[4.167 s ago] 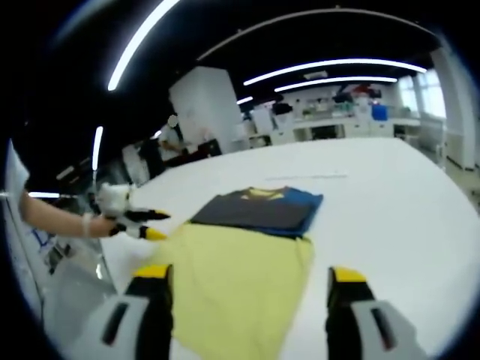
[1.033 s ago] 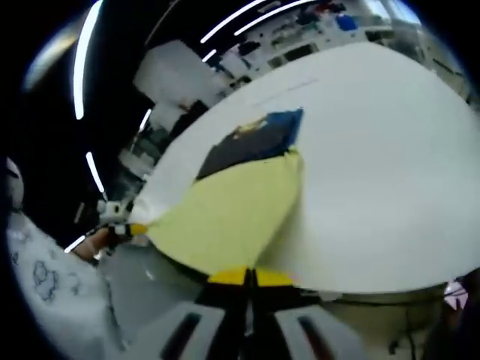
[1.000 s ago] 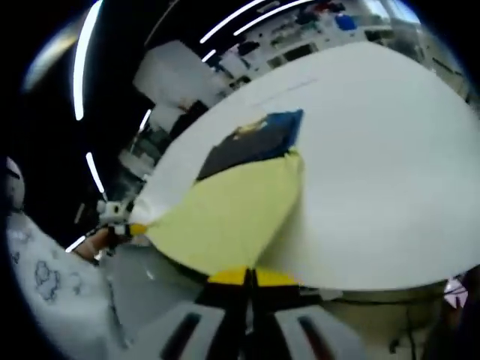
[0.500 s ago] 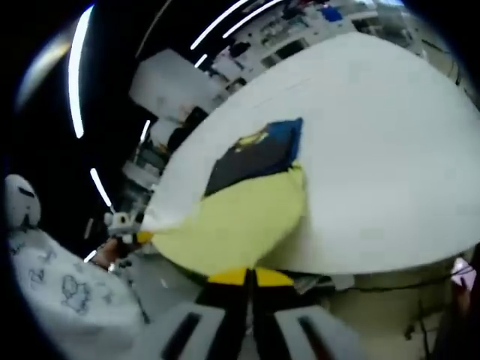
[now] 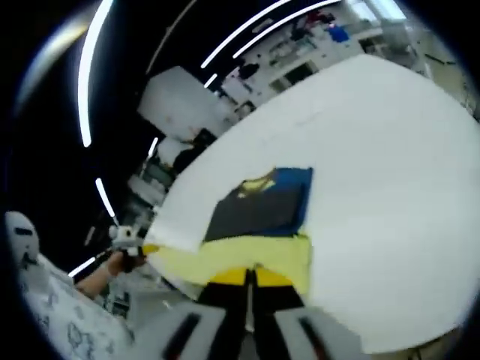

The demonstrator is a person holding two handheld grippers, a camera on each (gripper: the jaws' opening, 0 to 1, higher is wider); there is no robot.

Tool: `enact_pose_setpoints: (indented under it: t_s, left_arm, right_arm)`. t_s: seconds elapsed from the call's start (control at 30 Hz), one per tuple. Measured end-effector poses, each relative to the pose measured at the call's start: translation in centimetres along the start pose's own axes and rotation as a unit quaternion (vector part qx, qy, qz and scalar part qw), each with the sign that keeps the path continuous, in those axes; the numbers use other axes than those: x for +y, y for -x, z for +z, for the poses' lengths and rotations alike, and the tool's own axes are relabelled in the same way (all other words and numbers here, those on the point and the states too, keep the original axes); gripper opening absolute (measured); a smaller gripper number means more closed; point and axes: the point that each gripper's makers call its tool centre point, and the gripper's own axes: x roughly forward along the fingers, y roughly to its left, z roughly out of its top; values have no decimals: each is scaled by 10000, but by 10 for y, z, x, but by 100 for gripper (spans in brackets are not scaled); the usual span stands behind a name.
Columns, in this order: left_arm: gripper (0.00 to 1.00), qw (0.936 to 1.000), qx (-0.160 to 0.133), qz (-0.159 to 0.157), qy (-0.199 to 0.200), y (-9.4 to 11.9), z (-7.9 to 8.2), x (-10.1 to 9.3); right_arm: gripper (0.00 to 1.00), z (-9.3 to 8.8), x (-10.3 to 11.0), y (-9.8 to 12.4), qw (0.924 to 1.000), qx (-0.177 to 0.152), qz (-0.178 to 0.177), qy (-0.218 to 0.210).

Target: Fold the garment on the visible template until the final outline fits inside the template.

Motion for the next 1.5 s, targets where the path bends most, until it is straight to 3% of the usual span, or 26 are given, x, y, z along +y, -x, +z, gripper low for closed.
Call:
enact_pose_setpoints:
  t_s: [0.37,0.57,0.77,0.9,1.07,1.17,1.5]
  left_arm:
    - [0,9990,-438,59,106,-36,66,22]
    - [0,9979,-603,160,195,-54,90,40]
    - [0,9975,-615,304,186,-77,104,57]
    - [0,9967,-644,449,210,-89,109,71]
    - [0,9951,-589,696,391,-101,105,98]
    - [0,9923,-676,764,707,-107,104,110]
    - [0,9878,-576,1142,890,-127,88,140]
  right_arm:
    - [0,71,-14,-37,9991,-345,-75,219]
    - [0,101,-30,-58,9983,-463,-227,286]
    - [0,119,-41,-83,9977,-539,-289,304]
    - [0,128,-52,-98,9974,-526,-385,319]
    - [0,129,-72,-115,9973,-447,-544,224]
    - [0,128,-83,-124,9971,-387,-638,152]
    - [0,111,-109,-147,9964,-261,-803,2]
